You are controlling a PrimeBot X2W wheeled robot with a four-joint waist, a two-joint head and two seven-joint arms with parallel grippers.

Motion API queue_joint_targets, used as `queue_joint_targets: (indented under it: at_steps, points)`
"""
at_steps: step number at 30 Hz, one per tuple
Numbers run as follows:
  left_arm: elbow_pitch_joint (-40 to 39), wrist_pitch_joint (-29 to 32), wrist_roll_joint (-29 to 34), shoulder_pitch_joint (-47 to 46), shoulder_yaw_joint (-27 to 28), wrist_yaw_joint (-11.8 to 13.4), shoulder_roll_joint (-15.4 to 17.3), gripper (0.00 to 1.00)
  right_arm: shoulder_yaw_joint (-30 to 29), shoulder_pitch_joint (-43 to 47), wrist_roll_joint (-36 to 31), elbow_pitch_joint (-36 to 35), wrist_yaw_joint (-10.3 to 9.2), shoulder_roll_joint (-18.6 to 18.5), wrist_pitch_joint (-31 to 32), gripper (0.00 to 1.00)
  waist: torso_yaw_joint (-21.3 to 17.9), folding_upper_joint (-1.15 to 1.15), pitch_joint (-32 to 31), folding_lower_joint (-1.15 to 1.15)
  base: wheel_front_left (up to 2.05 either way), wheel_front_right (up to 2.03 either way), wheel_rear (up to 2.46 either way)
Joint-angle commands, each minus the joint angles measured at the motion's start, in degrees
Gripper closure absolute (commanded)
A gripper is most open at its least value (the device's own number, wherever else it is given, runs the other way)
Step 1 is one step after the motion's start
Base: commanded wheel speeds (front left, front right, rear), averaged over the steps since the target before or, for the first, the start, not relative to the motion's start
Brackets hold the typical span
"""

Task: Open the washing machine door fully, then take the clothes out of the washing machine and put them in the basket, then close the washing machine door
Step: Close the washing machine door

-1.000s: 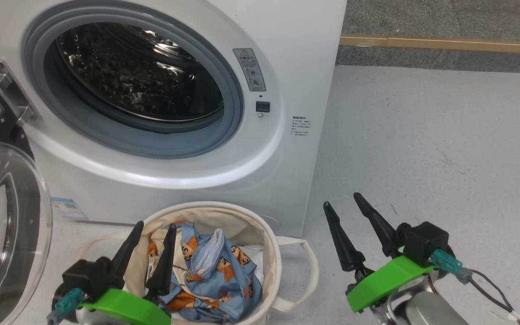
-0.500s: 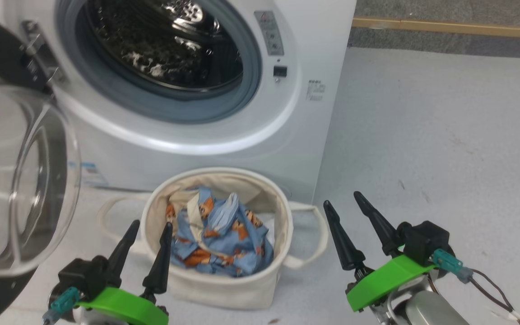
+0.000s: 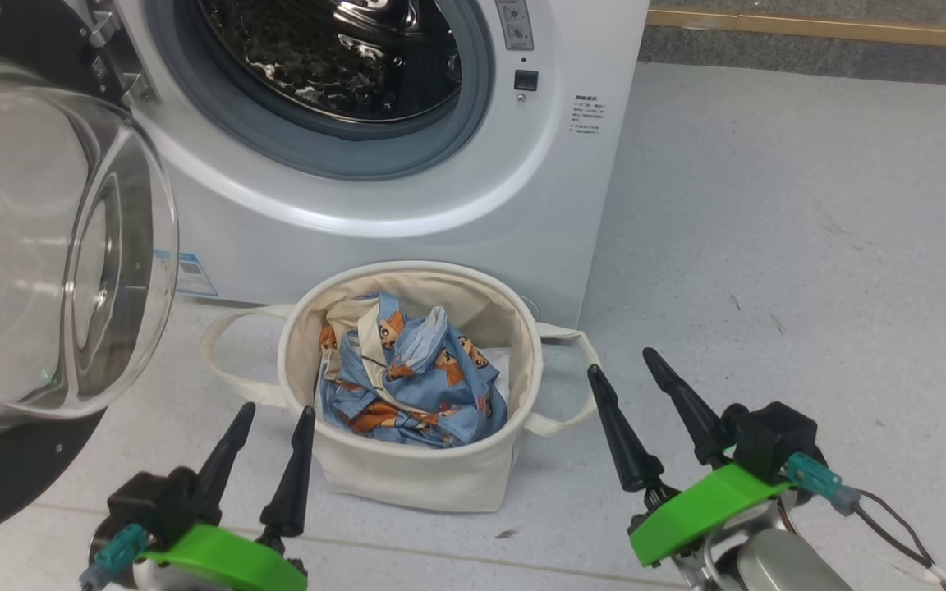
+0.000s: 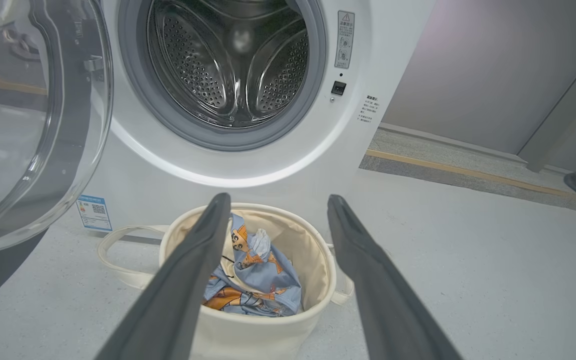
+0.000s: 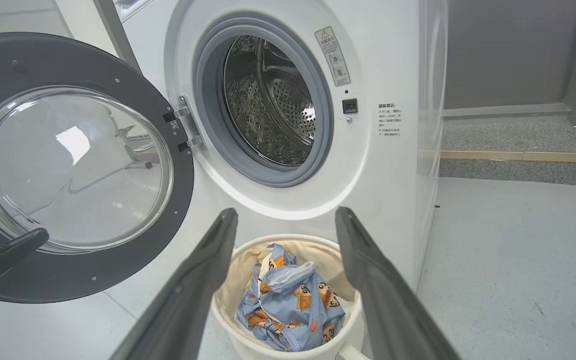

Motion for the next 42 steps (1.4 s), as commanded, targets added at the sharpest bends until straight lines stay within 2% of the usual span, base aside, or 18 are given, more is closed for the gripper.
queue_joint_targets:
  at_steps: [1,11,19,32,42]
  points:
    - [-1.42,-0.52,-0.01,-1.99,2.05,-0.13,1.22,0.0,0.53,-0.76,0.24,-2.13,0.06,0.48,-0.03,0.0,0.09,0.0,0.01,0.0,-0.17,0.17,0.0]
    - [-1.52,-0.61,0.05,-2.06,2.85,0.63,0.46,0.0,0.01,-0.6,0.14,-2.14,0.06,0.13,0.13,0.0,2.62,0.0,-0.43,0.0,0.0,0.0,0.0]
    - [-0.82,-0.66,3.0,-0.58,3.33,3.59,0.84,0.0,-0.11,-0.52,0.85,-1.39,0.06,-0.19,0.03,0.0,8.2,0.0,-1.8,0.0,0.0,0.0,0.0]
    - [-2.63,-0.62,3.53,2.98,5.23,6.31,2.55,0.0,1.03,0.48,2.74,0.1,0.06,0.14,-0.76,0.0,19.29,0.0,-5.56,0.0,0.0,0.0,0.0]
    - [-8.41,-0.68,4.29,6.95,9.13,8.57,3.84,0.0,4.93,-2.17,3.98,1.03,0.06,0.21,-0.77,0.0,22.43,0.0,-5.16,0.0,0.0,0.0,0.0]
